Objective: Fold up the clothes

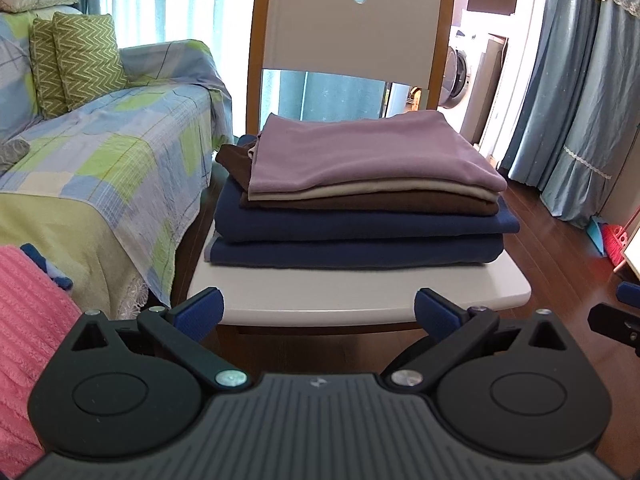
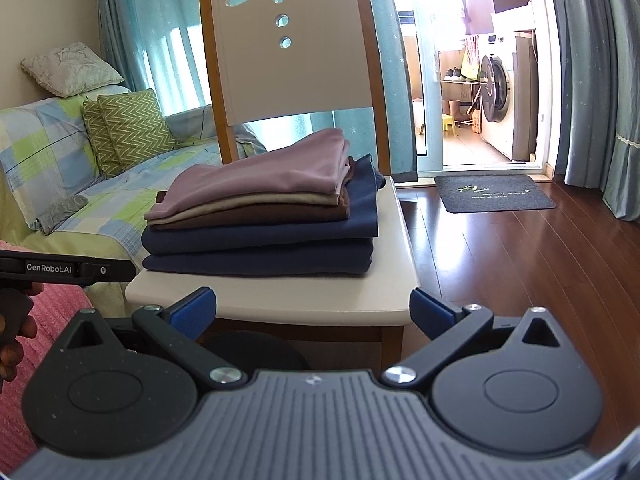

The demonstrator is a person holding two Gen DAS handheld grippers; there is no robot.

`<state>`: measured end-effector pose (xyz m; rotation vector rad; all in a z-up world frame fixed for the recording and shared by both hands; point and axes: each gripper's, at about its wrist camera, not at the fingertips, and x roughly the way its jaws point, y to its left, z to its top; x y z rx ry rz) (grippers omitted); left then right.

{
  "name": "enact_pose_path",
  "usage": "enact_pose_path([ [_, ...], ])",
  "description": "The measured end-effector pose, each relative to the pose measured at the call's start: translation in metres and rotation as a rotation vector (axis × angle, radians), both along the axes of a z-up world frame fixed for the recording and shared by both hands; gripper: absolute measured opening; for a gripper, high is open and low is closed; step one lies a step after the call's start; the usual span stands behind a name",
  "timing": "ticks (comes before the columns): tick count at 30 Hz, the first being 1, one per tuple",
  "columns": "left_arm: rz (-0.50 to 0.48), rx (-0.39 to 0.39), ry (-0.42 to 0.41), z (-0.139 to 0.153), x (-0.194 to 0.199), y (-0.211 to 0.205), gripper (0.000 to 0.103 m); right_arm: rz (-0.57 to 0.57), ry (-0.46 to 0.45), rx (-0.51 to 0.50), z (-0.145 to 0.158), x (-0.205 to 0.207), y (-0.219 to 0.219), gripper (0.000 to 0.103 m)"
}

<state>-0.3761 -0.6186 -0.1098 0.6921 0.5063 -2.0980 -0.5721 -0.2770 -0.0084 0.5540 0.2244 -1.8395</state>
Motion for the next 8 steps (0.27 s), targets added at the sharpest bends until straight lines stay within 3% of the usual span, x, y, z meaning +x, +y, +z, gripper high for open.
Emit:
enact_pose_path([
  [8,-0.010,-0.022,0.006,0.0002,0.0015,0.0070,0.102,0.029,0.005,0.000,-0.0066,0.0075,-0.0063,0.102],
])
